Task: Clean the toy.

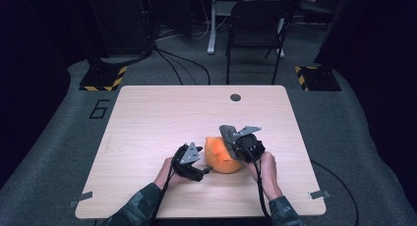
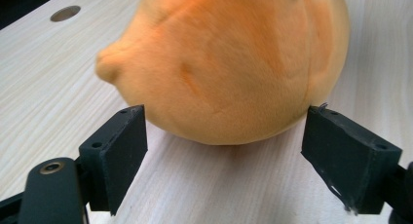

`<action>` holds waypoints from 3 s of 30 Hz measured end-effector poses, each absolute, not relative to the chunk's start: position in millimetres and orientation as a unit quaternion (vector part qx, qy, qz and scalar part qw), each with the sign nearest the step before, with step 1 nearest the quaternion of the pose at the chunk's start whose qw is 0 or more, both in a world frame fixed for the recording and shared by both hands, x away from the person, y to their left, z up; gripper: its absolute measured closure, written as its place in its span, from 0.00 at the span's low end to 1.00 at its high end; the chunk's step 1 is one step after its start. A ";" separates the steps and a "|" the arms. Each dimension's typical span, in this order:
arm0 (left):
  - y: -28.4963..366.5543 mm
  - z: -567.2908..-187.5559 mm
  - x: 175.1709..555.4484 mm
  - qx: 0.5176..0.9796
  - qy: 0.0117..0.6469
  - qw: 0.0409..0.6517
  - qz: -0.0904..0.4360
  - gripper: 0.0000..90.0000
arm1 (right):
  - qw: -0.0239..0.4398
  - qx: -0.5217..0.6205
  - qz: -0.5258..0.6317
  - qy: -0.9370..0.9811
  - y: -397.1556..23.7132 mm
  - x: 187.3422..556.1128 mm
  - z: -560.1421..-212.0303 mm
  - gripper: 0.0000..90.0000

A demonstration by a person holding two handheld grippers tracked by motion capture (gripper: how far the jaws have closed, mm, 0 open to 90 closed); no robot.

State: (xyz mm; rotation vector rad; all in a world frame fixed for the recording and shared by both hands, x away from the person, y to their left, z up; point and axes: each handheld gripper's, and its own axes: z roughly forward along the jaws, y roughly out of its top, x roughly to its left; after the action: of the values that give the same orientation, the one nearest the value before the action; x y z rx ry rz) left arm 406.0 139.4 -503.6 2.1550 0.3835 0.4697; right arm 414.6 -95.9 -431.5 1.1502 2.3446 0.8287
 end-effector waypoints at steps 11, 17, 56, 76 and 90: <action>129.3 -514.0 406.7 0.867 0.107 0.431 0.228 0.42 | 0.192 0.420 0.299 0.835 -97.1 418.0 -434.4 0.89; 131.5 -514.2 407.3 0.860 0.106 0.444 0.227 0.73 | 0.176 0.432 0.341 0.816 -110.2 416.4 -427.4 0.88; 153.5 -455.8 402.7 0.798 0.272 0.536 0.036 0.87 | 0.212 0.542 0.287 0.761 -206.4 408.2 -445.0 0.87; 153.7 -471.4 413.2 0.780 0.343 0.521 -0.046 0.86 | 0.218 0.535 0.293 0.762 -201.2 407.8 -441.8 0.87; 151.9 -489.6 422.1 0.779 0.369 0.505 -0.053 0.84 | 0.209 0.479 0.360 0.773 -166.2 393.9 -404.6 0.87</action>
State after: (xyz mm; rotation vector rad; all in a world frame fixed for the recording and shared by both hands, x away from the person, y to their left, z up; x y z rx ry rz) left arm 422.1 151.9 -489.6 1.8785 0.8893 -0.1273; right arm 393.9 -166.2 -404.6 1.3324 2.1508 1.0008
